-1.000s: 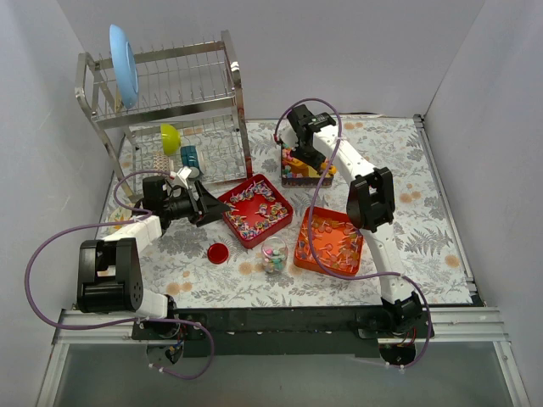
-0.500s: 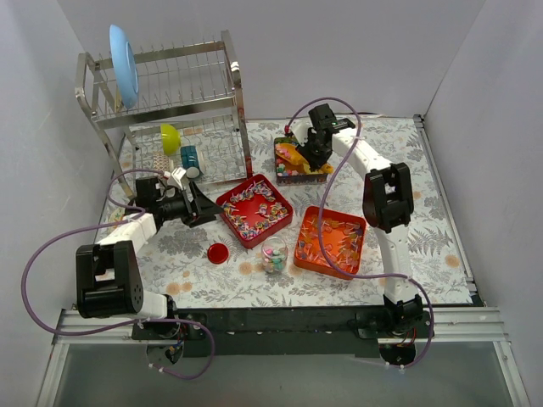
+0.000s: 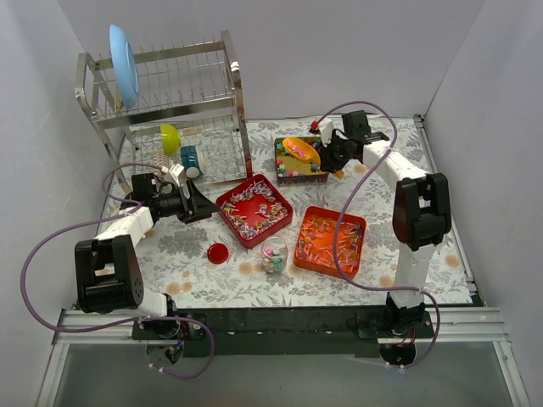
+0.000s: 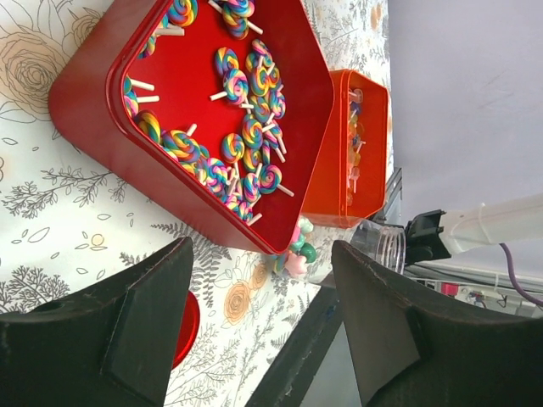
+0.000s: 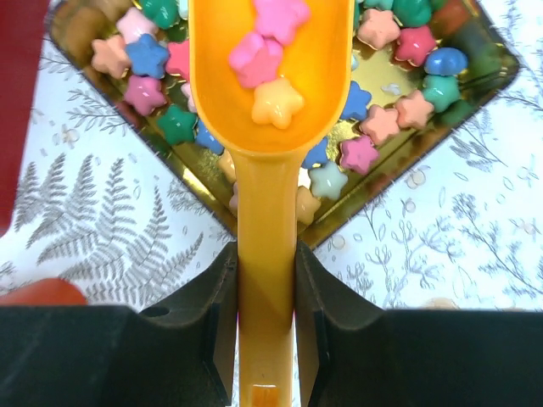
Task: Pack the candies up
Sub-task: Place the fake candies in the packing bottle.
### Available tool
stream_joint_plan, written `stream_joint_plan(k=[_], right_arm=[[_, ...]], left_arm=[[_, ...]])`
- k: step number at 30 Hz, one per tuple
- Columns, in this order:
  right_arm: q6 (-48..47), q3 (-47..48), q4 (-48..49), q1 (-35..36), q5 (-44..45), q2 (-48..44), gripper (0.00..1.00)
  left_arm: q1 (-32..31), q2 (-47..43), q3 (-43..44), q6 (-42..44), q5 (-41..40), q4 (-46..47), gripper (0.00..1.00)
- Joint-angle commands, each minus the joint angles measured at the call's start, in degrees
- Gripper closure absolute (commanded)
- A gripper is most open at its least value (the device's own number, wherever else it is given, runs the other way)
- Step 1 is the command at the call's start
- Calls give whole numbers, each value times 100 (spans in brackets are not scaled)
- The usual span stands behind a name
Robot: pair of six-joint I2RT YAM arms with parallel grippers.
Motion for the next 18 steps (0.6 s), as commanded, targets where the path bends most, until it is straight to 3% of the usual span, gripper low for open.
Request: stream_joint_plan(k=[1, 9, 18], right_arm=[[174, -476, 886, -21, -510, -917, 99], [-195, -952, 290, -21, -519, -2033, 99], [-1961, -30, -2865, 110, -1160, -2728, 99]], left_arm=[[40, 40, 186, 435, 68, -208, 34], [40, -3, 257, 216, 112, 29, 34], [32, -364, 55, -285, -90, 240, 34]])
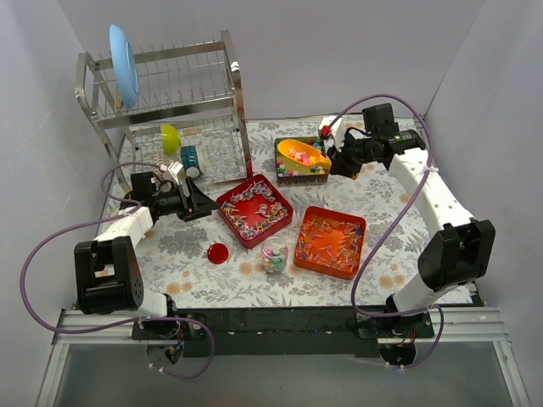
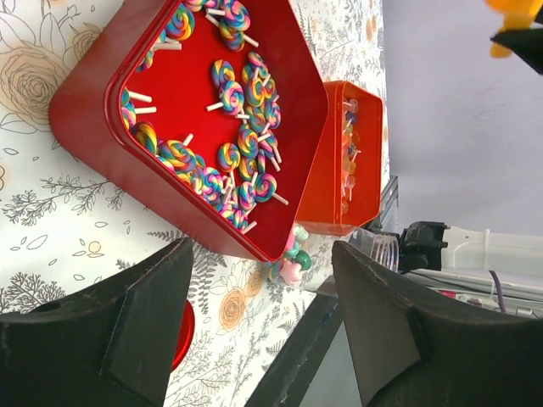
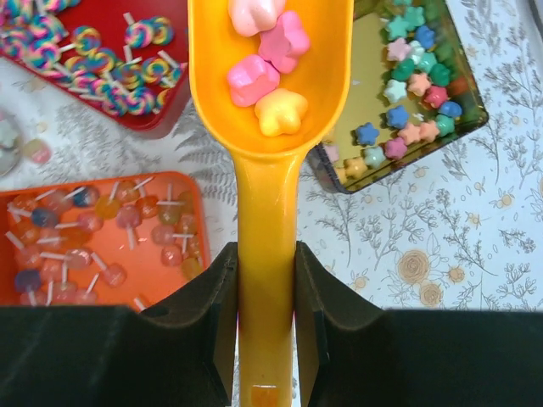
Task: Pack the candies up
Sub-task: Place the fake candies in the packing bottle.
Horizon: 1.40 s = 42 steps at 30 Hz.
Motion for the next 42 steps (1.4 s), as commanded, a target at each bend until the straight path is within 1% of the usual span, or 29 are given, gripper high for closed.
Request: stream_joint_plan(k=[1, 2, 5, 8, 9, 11, 12, 15, 26, 38, 42], right_arm=[[-1000, 607, -1620, 161, -442, -394, 99], [-1253, 616, -1979, 205, -415, -446, 99], [-1676, 564, -2429, 529, -126, -640, 99], [-1967, 528, -2763, 1039, 366, -807, 99], [-2116, 537, -2834, 1310, 611, -842, 99], [-2231, 537, -2975, 1566, 858, -904, 99], [-2301, 546, -3132, 1802, 1059, -913, 99], [-2407, 546, -3379, 2111, 1333, -886, 99], [-2864, 326, -3433, 2507, 2071, -1088, 99], [-3330, 177, -3424, 3342, 3399, -1212, 99], [-3234, 282, -3433, 3545, 3908, -1063, 99]], left_arm=[[27, -442, -26, -229, -62, 183, 35], [36, -495, -87, -316, -80, 245, 35], [36, -654, -149, -422, -106, 333, 35], [36, -768, -202, -528, -106, 377, 35], [36, -794, -255, -571, -124, 394, 35], [36, -873, -290, -589, -141, 456, 35], [36, -909, -351, -624, -159, 473, 35], [36, -1049, -431, -686, -159, 561, 35], [27, -1331, -694, -835, -132, 658, 35], [36, -1304, -747, -950, -194, 878, 35], [27, -1322, -774, -959, -203, 878, 35]])
